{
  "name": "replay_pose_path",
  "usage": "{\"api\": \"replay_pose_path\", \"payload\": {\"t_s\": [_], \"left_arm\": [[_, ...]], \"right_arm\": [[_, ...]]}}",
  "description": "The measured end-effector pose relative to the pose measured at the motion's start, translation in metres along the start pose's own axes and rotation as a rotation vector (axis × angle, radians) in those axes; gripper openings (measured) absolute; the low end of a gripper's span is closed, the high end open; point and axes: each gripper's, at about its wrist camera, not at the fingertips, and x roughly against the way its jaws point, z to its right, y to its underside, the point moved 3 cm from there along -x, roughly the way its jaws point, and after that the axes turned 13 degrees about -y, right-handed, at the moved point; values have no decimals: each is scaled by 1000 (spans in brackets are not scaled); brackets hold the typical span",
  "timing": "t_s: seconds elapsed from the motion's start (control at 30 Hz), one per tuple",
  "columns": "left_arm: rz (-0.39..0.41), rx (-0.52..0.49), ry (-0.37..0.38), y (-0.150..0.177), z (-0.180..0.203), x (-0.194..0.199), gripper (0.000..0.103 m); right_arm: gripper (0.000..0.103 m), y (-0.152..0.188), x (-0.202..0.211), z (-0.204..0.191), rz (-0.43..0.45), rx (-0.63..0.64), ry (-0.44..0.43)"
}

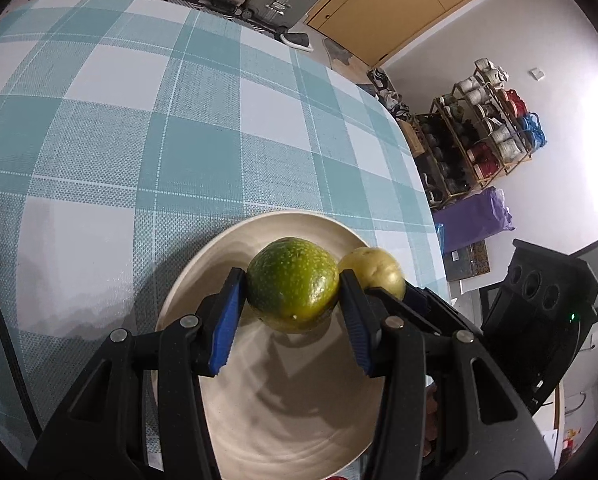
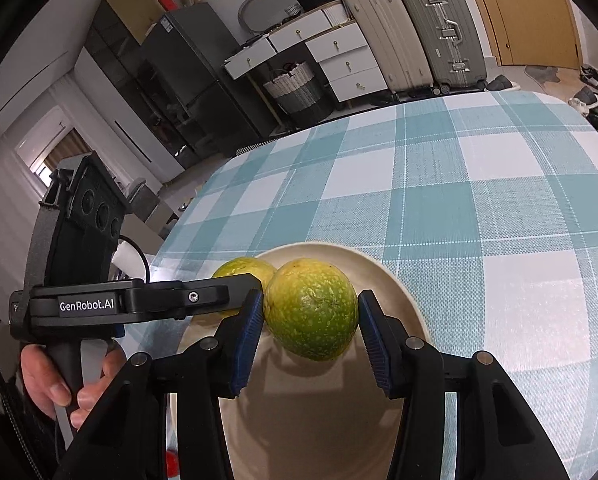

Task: Organize fruits
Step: 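Lower both citrus onto the cream plate and open both tools, then move both tools back toward the remaining fruit cluster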

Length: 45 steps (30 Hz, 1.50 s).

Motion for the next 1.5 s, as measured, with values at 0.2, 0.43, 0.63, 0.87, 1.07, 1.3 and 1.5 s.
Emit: {"api": "replay_pose_path", "payload": {"t_s": [0.2,0.43,0.63,0.87,1.07,1.3,1.5], "left_arm": [[40,-12,-36,1,4,18,51],[119,-44,-121,23,5,55,56],[207,-102,-214,56,7,92,61],[321,-142,-305,99,16,133,72],[419,-166,-366,132,19,163,77],[476,-174,-331,166,25,185,85],[523,-195,-366,194,29,195,102]], "right_arm": [[66,-3,12,-4,58,18,-3],[75,6,48,-17,127,27,8],[95,23,86,-40,217,78,37],[102,46,116,-65,245,103,65],[103,68,132,-86,247,153,86],[103,89,151,-111,295,210,85],[103,105,162,-127,296,247,102]]}}
